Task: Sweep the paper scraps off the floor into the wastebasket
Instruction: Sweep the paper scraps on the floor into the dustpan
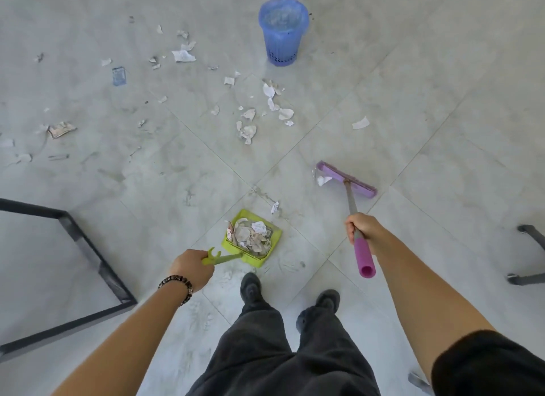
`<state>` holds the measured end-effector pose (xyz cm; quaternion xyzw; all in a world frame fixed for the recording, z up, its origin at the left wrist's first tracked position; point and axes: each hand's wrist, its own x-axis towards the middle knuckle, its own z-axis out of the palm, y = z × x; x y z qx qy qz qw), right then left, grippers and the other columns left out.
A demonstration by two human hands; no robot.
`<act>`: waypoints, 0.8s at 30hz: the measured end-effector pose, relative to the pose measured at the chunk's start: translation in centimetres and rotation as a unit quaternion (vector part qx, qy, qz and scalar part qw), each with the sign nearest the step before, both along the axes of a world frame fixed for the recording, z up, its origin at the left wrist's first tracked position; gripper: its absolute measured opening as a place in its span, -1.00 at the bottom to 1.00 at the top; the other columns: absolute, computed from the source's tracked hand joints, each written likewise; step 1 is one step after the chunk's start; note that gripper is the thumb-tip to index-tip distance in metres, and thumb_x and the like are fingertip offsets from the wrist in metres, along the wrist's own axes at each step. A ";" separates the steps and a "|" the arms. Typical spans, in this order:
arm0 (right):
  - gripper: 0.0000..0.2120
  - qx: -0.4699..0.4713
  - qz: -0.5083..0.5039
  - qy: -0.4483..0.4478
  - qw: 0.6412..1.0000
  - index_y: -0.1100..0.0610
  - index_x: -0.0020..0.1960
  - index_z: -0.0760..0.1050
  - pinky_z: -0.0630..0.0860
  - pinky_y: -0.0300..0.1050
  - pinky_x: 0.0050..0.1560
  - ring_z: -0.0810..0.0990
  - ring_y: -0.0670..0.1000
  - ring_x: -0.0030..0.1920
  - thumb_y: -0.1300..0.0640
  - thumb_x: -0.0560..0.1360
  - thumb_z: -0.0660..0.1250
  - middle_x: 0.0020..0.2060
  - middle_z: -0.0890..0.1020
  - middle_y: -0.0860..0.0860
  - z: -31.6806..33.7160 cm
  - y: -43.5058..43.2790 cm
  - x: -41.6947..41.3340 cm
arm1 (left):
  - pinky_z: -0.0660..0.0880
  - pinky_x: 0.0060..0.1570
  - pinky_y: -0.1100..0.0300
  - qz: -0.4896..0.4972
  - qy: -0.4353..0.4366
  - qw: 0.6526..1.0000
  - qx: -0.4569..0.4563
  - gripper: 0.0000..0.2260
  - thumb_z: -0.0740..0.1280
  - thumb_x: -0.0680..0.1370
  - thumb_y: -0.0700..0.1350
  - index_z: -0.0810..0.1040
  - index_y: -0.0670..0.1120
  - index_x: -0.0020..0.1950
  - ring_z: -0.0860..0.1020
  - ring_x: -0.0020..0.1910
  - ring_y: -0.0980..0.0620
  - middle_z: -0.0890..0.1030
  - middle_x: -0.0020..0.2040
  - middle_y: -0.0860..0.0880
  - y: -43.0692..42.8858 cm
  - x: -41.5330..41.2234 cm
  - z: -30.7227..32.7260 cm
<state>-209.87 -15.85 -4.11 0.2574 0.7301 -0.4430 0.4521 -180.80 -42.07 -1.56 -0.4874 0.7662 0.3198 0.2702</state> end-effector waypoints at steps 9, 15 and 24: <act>-0.82 0.037 0.205 -0.083 0.975 0.24 -0.15 0.39 0.36 -0.20 -0.49 0.36 -0.01 -0.58 0.40 0.31 0.10 -0.54 0.38 0.09 3.3 0.9 13.5 | 0.41 -0.44 0.26 -0.044 -0.048 0.998 -0.001 -0.87 0.22 0.44 -0.19 0.54 -0.06 -0.24 0.49 -0.39 0.01 0.57 -0.31 -0.02 -2.1 -0.4 -0.1; -0.81 0.010 0.163 -0.153 0.975 0.12 -0.19 0.30 0.28 -0.32 -0.65 0.30 -0.11 -0.61 0.38 0.44 0.20 -0.51 0.36 0.00 7.9 2.9 9.1 | 0.33 -0.46 0.28 -0.039 -0.036 0.998 0.019 -0.90 0.23 0.45 -0.22 0.48 -0.10 -0.26 0.44 -0.39 0.01 0.52 -0.30 -0.04 -2.5 -1.2 0.3; -0.84 -0.012 0.191 -0.110 0.975 0.11 -0.15 0.33 0.24 -0.31 -0.61 0.29 -0.10 -0.58 0.36 0.44 0.20 -0.52 0.38 -0.01 8.5 -2.1 8.6 | 0.30 -0.49 0.29 -0.028 -0.018 0.999 0.023 -0.87 0.22 0.45 -0.23 0.45 -0.09 -0.29 0.42 -0.40 0.03 0.50 -0.33 -0.02 -2.4 -0.6 0.0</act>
